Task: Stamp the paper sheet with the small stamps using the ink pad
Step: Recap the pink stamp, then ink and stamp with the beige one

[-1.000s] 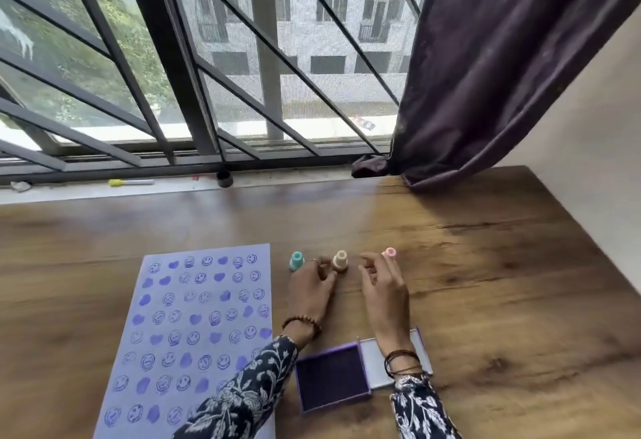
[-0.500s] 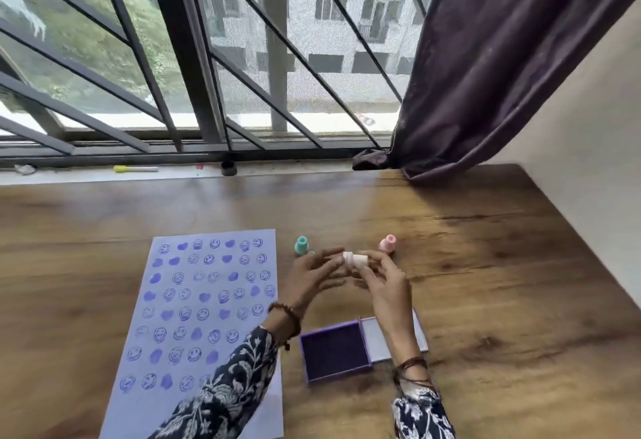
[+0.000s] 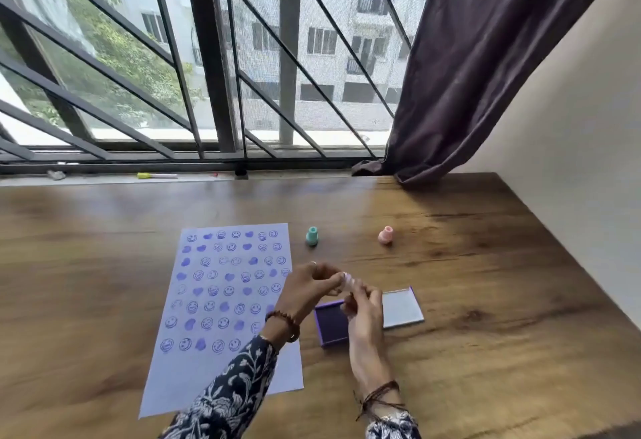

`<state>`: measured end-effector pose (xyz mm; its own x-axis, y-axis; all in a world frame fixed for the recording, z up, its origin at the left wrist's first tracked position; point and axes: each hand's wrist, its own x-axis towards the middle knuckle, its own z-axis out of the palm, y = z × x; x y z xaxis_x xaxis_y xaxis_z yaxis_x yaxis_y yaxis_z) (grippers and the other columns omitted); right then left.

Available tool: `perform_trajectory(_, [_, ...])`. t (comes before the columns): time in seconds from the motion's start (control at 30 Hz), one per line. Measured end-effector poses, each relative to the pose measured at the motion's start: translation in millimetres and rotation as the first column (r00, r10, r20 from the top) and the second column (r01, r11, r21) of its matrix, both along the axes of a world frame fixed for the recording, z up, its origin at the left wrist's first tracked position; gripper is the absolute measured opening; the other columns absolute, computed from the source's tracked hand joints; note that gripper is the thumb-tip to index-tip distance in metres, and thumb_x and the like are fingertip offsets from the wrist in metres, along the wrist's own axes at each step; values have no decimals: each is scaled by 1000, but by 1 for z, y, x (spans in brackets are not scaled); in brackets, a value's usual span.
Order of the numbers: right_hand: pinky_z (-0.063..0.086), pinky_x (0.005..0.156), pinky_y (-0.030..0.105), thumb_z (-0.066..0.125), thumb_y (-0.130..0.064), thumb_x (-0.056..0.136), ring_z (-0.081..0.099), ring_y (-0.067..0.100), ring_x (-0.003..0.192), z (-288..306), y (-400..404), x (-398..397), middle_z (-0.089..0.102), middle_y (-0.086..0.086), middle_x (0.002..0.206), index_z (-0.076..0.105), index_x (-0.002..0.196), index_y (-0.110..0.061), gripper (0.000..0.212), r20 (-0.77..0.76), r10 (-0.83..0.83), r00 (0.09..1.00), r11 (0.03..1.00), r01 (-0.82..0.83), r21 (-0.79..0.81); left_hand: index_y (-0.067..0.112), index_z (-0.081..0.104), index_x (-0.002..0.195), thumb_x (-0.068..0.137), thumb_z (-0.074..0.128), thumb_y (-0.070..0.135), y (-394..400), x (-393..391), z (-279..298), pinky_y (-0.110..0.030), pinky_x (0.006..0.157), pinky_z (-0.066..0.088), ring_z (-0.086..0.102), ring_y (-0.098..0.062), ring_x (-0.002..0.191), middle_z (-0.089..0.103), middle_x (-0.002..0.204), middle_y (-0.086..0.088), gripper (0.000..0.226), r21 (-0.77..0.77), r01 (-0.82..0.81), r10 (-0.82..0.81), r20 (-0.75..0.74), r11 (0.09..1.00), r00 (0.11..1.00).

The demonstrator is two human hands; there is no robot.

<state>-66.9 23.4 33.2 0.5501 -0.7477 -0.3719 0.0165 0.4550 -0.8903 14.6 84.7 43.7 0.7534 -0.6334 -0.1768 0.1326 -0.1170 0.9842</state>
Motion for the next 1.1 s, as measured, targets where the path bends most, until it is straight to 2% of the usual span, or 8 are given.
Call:
perform_trajectory(0.2, [43,47,18,45,-16,94,45,11,54,18,-4,-13,50,2,62,55,77,-12,20,172,-116,978,911,36,411,18,68,77,75,67,9,16,1,-11,-17,68,48,59,-1,63,65,69,1,10,199,-25,-40,317,980,948])
perform_trajectory(0.3, [49,41,16,43,-14,94,47,13,59,20,-7,-24,55,6,63,58,81,-4,22,220,-65,973,832,-69,550,7,67,92,77,62,4,19,8,-16,-34,79,51,63,-22,84,68,89,-14,16,305,-51,-110,487,951,866])
perform_trajectory(0.4, [50,43,15,40,-10,94,46,14,62,13,-6,-35,55,8,69,56,84,-5,20,218,-63,974,818,-75,570,7,62,107,84,56,9,24,6,-24,-29,85,45,60,-25,98,65,106,-14,24,382,-29,-192,526,924,829])
perform_trajectory(0.53, [51,50,13,46,-1,90,55,10,66,-10,-8,-41,67,0,65,60,84,-10,18,116,-7,993,932,-35,360,13,53,123,90,52,18,33,2,-47,-21,98,35,50,-19,120,54,130,-8,33,434,40,-269,480,900,835])
perform_trajectory(0.63, [51,68,20,59,4,82,59,11,75,-18,-9,-42,66,6,85,64,90,-11,18,-110,140,984,989,-144,-28,18,45,131,84,62,29,44,-1,-57,-24,112,18,25,-17,140,34,148,-4,50,426,148,-359,472,892,805])
perform_trajectory(0.77, [46,74,34,67,-19,81,61,22,81,-18,-4,-40,63,6,91,68,88,-18,8,-556,53,830,684,-435,-585,19,42,132,72,66,51,53,1,-68,-33,118,1,-6,-17,143,13,155,2,73,564,123,-495,574,817,653])
perform_trajectory(0.9, [47,63,37,55,-20,90,61,30,77,-18,10,-42,60,7,91,64,92,-14,11,-644,-54,763,397,-575,-716,18,51,125,70,68,52,49,6,-61,-35,118,-5,-17,-16,138,12,155,0,67,521,98,-470,654,848,593])
perform_trajectory(1.1, [50,56,34,58,-12,88,63,31,69,-10,12,-36,61,12,81,63,83,-6,9,-646,-100,757,196,-621,-759,22,46,128,72,64,55,49,3,-67,-31,117,-10,-22,-13,138,-1,150,11,67,514,79,-466,691,854,553])
